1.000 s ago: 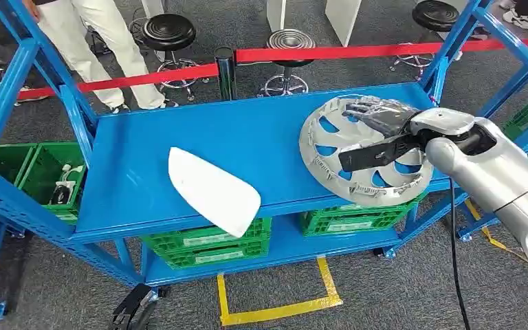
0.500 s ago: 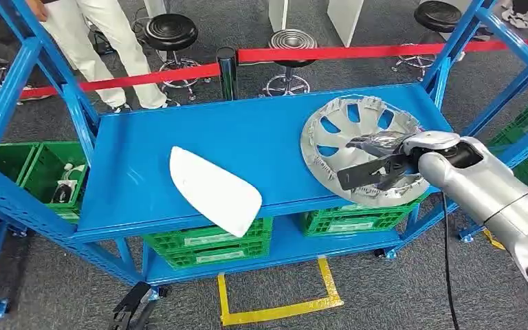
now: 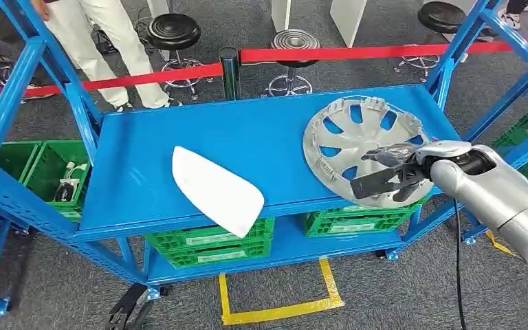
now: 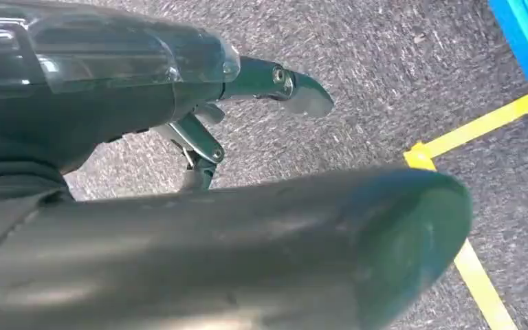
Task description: Take the parts from the cabinet and place them on the table.
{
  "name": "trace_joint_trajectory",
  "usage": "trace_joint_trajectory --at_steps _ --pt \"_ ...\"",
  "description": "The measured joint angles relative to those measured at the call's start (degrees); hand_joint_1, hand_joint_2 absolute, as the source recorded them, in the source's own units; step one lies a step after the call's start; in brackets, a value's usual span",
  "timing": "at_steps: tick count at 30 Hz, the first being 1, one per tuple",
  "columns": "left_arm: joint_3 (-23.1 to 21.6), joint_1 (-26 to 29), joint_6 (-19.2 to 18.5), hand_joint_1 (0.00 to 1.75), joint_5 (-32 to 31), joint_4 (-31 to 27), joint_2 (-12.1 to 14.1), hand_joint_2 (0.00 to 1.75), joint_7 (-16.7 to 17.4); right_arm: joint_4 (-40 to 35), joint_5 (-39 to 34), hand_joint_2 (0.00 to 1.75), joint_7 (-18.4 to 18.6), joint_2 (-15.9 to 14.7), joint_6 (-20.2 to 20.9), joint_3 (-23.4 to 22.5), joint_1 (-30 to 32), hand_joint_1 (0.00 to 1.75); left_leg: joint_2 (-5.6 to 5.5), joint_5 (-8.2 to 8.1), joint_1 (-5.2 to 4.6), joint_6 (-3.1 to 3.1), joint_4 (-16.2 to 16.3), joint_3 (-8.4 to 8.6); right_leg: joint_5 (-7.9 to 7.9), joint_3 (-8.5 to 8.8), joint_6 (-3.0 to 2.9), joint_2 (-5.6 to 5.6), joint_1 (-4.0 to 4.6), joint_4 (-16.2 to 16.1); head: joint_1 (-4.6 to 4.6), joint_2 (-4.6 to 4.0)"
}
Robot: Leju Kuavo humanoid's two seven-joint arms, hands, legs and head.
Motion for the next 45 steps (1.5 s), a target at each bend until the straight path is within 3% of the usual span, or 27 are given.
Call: trace_joint_trajectory --at_steps 13,23,31,45 --pt "-0.35 -0.91 1.01 0.0 0.74 -0.07 -0.2 0.0 1.14 -3.45 -6.56 1.75 5.38 -3.69 1.99 2.64 2.33 0.0 -0.46 0.01 0.01 0.0 0.01 0.06 -0.04 0.09 0.04 -0.19 -0.01 -0.01 -0.04 0.0" --pt "-0.92 -0.8 0.63 0.0 2.14 -0.04 0.02 0.0 -0.32 -3.32 -5.55 1.75 3.15 -5.42 -2.71 4.15 3.39 0.0 -0.23 0.01 0.0 0.01 0.01 0.07 -0.05 0.15 0.04 -0.26 0.0 -0.01 -0.07 0.0" --pt "-1.73 -0.84 2.01 0.0 3.15 -0.59 -0.15 0.0 1.51 -3.02 -5.58 1.75 4.46 -4.61 -1.79 4.2 4.1 0.0 0.28 0.01 0.0 0.01 0.01 0.14 -0.04 0.14 0.04 -0.07 0.0 -0.01 -0.07 0.0" --pt "-2.43 -0.75 1.55 0.0 3.69 -0.61 0.07 0.0 0.18 -2.45 -5.07 1.75 3.13 -4.94 -3.23 4.06 4.93 0.0 0.33 0.0 -0.01 0.02 0.0 0.16 -0.04 0.15 0.05 -0.02 0.0 -0.01 0.0 0.0"
